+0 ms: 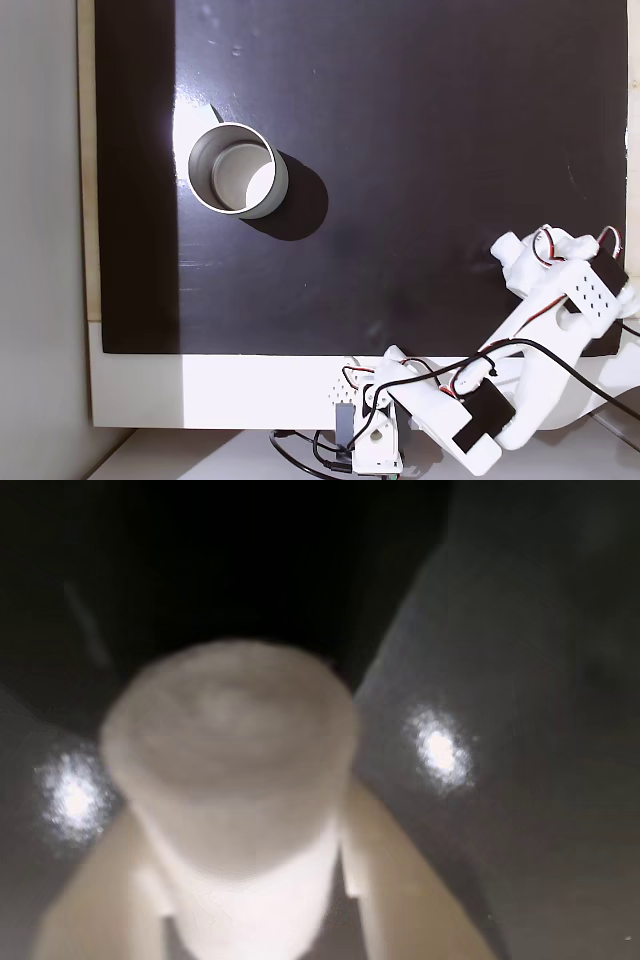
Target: Grasp a gauze and put it in the cup.
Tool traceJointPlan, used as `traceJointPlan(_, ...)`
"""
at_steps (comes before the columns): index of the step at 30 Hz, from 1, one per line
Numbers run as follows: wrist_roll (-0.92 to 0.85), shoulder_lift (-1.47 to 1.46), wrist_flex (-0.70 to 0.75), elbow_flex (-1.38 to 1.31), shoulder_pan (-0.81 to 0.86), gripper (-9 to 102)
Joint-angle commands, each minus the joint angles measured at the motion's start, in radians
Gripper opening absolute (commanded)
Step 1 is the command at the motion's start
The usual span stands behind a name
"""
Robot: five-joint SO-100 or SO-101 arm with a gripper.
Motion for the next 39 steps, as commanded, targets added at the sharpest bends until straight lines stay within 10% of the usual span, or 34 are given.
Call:
traceJointPlan(1,0.005,0.006,-0.006,-0.012,0.002,5)
traceJointPlan(10,0.021,0.018,0.049,-0.044,-0.002,0)
traceJointPlan(25,0.201,0.189,0.560,-0.479,-0.184,0)
traceJointPlan(39,0.385,0.204,0.568,-0.778,-0.607,0)
